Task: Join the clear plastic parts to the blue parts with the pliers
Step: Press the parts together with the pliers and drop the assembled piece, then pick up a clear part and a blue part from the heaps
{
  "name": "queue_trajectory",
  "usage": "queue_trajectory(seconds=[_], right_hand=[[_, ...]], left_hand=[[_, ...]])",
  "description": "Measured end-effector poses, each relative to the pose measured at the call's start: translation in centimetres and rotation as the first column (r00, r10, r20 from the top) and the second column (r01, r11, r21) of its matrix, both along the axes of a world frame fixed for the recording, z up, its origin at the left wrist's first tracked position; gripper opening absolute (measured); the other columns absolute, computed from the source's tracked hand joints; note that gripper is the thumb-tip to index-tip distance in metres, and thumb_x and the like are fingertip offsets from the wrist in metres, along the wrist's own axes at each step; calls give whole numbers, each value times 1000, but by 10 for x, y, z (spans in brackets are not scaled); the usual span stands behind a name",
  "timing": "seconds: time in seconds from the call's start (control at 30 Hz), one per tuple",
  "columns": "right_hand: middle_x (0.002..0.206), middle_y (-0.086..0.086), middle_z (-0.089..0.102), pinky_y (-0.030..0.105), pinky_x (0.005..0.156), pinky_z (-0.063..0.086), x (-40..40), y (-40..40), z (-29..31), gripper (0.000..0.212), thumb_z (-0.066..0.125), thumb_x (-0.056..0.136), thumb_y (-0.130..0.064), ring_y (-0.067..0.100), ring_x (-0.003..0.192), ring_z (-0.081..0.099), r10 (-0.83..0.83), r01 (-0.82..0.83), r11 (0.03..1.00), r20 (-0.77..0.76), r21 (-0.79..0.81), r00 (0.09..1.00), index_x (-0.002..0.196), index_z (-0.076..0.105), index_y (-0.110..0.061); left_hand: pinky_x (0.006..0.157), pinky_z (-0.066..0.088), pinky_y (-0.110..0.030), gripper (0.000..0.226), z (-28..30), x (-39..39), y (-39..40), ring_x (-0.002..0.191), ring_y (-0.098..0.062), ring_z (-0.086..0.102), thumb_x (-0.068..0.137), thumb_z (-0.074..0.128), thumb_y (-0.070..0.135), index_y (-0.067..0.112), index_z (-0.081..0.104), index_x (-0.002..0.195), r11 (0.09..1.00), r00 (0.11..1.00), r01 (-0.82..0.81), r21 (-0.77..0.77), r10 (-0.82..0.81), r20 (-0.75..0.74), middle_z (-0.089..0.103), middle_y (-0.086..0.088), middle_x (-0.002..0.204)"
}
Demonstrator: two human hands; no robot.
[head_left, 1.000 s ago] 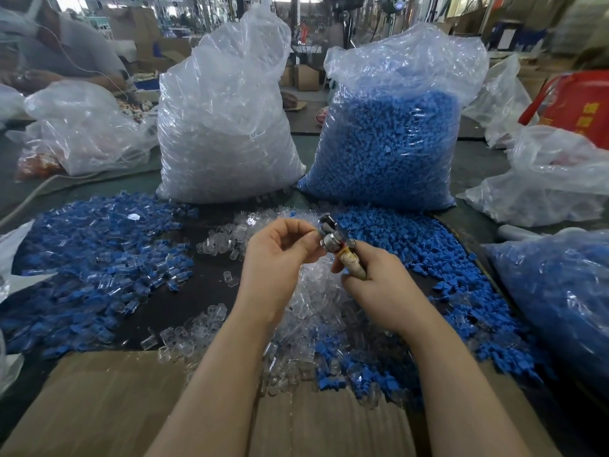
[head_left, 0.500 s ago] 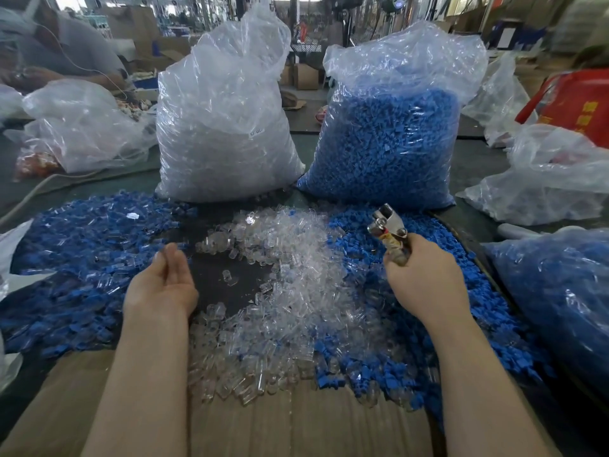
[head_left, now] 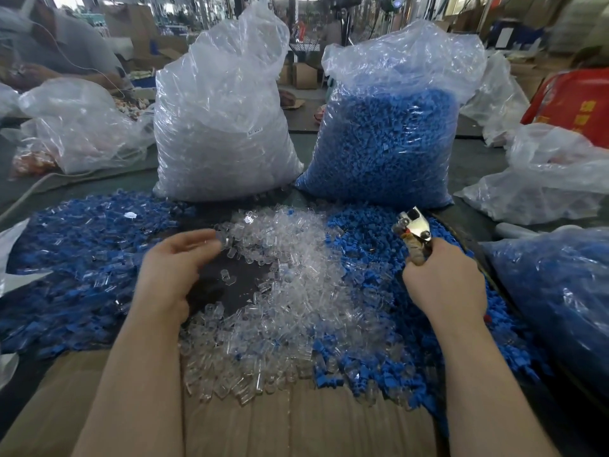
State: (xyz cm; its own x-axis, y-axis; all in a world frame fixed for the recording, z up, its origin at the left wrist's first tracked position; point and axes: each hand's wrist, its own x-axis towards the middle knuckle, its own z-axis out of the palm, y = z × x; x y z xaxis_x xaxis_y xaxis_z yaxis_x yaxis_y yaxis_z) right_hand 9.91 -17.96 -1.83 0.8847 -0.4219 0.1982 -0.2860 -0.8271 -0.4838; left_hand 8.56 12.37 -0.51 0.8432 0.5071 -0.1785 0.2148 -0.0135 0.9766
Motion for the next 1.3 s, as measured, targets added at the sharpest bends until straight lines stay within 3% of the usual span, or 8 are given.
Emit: queue_trajectory(seconds=[0.17, 0.33, 0.53, 0.83, 0.93, 1.07, 1.2, 1.3], right_hand=[[71, 3, 49, 30, 50, 27, 0, 3, -1, 11, 57, 87, -23, 21, 58, 42, 13, -23, 996, -115, -86, 993, 83, 49, -16], [86, 7, 55, 30, 51, 30, -1, 5, -3, 12, 59, 88, -26, 22, 61, 44, -29, -2, 991, -218, -137, 975, 88, 51, -17], [71, 0, 43, 28, 46, 25, -3, 8, -5, 27, 62, 87, -26, 16, 56, 38, -28, -21, 986, -289, -165, 957, 77, 39, -19], [87, 0, 43, 32, 56, 33, -3, 10, -6, 18, 60, 89, -26, 24, 68, 46, 78, -132, 973, -271, -189, 959, 93, 45, -18], [87, 1, 49, 31, 52, 30, -3, 10, -8, 16, 60, 88, -25, 21, 64, 44, 70, -124, 976, -283, -179, 957, 92, 47, -18], [123, 7, 46, 33, 57, 33, -1, 12, -10, 25, 60, 90, -23, 20, 57, 36, 30, -75, 978, -221, -197, 975, 111, 51, -13], [128, 7, 45, 33, 58, 33, 1, 11, -10, 31, 60, 90, -23, 18, 55, 32, 24, -71, 978, -233, -198, 972, 117, 49, -14], [121, 7, 47, 33, 58, 33, 2, 13, -9, 22, 59, 90, -21, 16, 55, 32, 27, -70, 980, -229, -185, 973, 108, 48, -15]], left_hand=[[67, 43, -28, 24, -13, 3, -11, 77, -6, 57, 76, 83, 15, 30, 70, 90, 808, 932, 329, 488, -193, -307, 60, 11, 85], [73, 53, -32, 19, -17, 7, -12, 73, -11, 60, 73, 86, 16, 24, 70, 76, 776, 929, 327, 538, -160, -334, 67, 4, 81], [70, 45, -31, 19, -19, 7, -13, 75, -12, 58, 79, 81, 28, 21, 65, 72, 720, 943, 295, 628, -113, -314, 66, 2, 79], [73, 44, -34, 8, -23, 8, -15, 88, -25, 58, 90, 66, 21, 20, 58, 91, 644, 964, 217, 734, -22, -266, 62, -2, 92], [76, 49, -36, 4, -21, 9, -17, 86, -22, 62, 91, 65, 22, 20, 63, 94, 743, 987, 133, 656, -42, -153, 66, 1, 87], [82, 58, -44, 6, -14, 8, -25, 82, -21, 70, 88, 71, 19, 22, 66, 87, 914, 990, 138, 381, -142, -18, 73, 0, 77], [62, 57, -18, 13, -7, 7, -37, 75, -14, 69, 86, 72, 6, 19, 69, 86, 963, 975, 182, 196, -203, 88, 73, -2, 79], [60, 54, -13, 16, -4, 7, -45, 73, -7, 68, 84, 74, 5, 20, 74, 89, 964, 961, 245, 100, -255, 102, 75, 1, 83]])
